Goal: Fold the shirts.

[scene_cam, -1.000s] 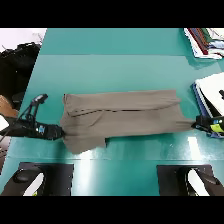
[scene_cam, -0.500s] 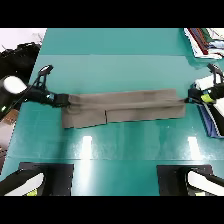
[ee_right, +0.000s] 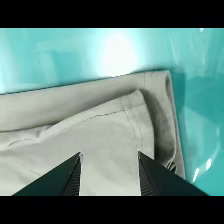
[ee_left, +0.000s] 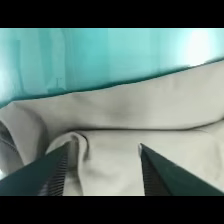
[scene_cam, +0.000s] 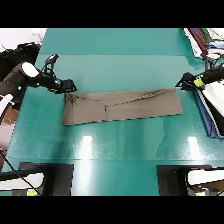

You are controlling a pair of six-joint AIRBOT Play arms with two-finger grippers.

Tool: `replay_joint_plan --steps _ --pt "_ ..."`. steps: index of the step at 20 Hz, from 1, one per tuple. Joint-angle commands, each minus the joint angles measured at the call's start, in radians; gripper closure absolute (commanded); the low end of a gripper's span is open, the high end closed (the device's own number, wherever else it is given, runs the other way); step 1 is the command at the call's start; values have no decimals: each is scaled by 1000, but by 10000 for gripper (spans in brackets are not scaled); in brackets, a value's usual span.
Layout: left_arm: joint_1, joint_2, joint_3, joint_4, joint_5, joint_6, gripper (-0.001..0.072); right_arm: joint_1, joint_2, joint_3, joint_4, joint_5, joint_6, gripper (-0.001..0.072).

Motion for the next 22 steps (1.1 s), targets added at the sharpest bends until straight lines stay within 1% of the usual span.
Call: replay_joint_plan --steps 1,2,3,4,5,6,8,11,13,14,15,18,19,22 --pt "1 14 59 -23 -91 -4 210 -85 6 -18 43 60 -76 301" --pt "1 21 59 -43 -94 -4 211 -121 17 -52 45 65 -91 294" --pt "1 22 59 -63 -96 -5 211 -153 25 -89 45 66 -105 210" --pt "-4 21 59 -80 -95 -4 261 -186 26 -127 48 71 -123 106" --pt "-14 21 59 -90 -92 -4 508 -216 17 -160 66 84 -153 78" --pt "-30 21 59 -93 -85 -2 678 -236 0 -185 109 98 -189 77" --pt "-73 21 59 -93 -64 -4 672 -260 -48 -221 203 110 -238 77" --pt "-138 15 59 -100 -41 -6 672 -244 -119 -226 264 108 -271 78" --pt "-176 2 59 -101 -26 -35 673 -219 -150 -226 307 106 -292 79" --pt "-194 -6 59 -102 -17 -55 681 -202 -160 -226 304 100 -292 91" --pt "-213 -17 59 -103 -2 -58 681 -188 -167 -226 304 90 -294 128" --pt "-270 -53 60 -124 59 -58 682 -162 -164 -222 306 50 -326 562" --pt "-289 -72 66 -146 76 -58 682 -158 -153 -212 306 51 -338 691" --pt "-339 -145 114 -187 112 -58 682 -155 -79 -149 307 74 -336 693"
